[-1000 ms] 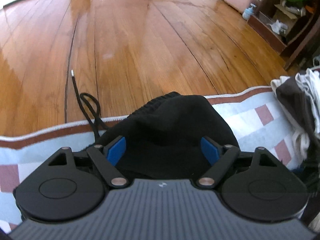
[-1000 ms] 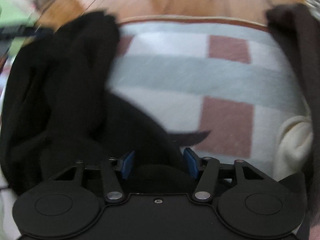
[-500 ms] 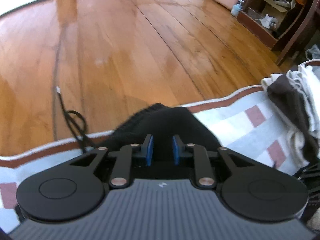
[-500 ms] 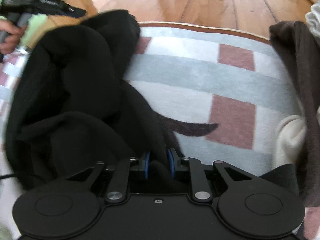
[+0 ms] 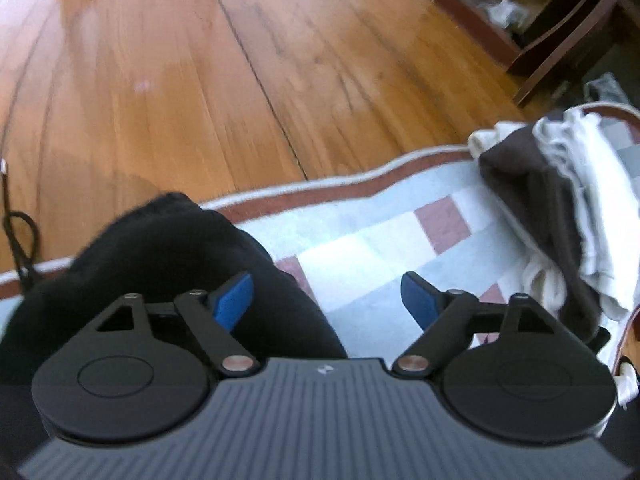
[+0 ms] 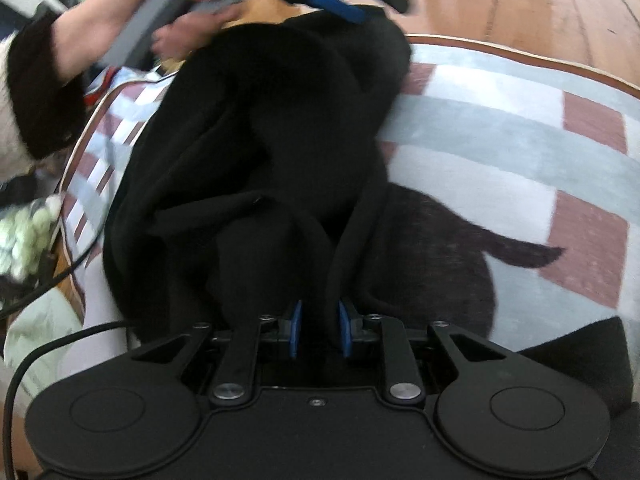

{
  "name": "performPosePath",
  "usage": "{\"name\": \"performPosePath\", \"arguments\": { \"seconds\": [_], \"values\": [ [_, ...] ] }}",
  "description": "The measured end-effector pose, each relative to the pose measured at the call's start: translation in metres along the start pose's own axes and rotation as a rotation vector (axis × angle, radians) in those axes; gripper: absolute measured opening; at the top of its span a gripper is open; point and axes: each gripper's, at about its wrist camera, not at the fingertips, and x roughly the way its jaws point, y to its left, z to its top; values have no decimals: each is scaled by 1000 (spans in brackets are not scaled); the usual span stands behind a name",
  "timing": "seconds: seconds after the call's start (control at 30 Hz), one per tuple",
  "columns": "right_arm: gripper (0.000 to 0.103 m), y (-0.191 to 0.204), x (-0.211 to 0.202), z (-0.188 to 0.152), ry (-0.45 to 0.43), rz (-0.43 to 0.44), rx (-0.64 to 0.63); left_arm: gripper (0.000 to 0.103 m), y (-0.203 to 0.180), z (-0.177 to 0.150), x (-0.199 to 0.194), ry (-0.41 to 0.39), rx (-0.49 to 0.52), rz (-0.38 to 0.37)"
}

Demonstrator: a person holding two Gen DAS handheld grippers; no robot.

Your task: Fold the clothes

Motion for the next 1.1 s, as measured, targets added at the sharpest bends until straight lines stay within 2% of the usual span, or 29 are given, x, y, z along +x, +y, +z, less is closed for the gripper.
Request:
{"name": "performPosePath", "arguments": {
  "seconds": [0.07,0.17,0.23,0.33,0.4,0.47,0.5,0.53,0.6,0.7,0.8,0.83,0.9,1.0,1.1],
  "values": [
    [26,4,-1,0,-4,5,-13,83,-9,0,17,47,34,46],
    [25,3,-4,0,-9,11,-14,92,-21,-6,37,106,132,158],
    [25,1,-5,0,-12,13,-13,94,-26,-10,45,134,194,221],
    [26,-3,-4,0,-15,13,-17,92,-22,-17,41,86,221,246],
    [26,-3,-5,1,-15,12,-23,90,-13,-19,35,54,185,253],
    [26,4,0,3,-18,12,-29,74,-5,-19,31,44,158,255],
    [26,5,-1,3,-19,18,-38,62,-2,-19,28,46,158,247],
    [26,7,-3,3,-21,28,-50,43,-1,-20,23,44,151,226],
    [26,11,-11,-1,-26,27,-94,19,1,-26,8,9,125,200],
    [26,6,-23,-6,-40,18,-120,16,-1,-47,-19,-84,145,219],
    [26,-8,-29,-3,-76,-9,-41,15,-4,-75,-41,-155,209,283],
    [29,-14,-29,0,-90,-1,6,15,0,-81,-47,-163,188,284],
    [50,-28,-30,5,-116,24,108,15,13,-91,-55,-166,123,270],
    [54,-43,-31,9,-167,99,201,15,37,-101,-61,-165,-19,221],
    [55,-56,-27,13,-177,109,280,15,51,-107,-61,-166,-115,185]
  ]
}}
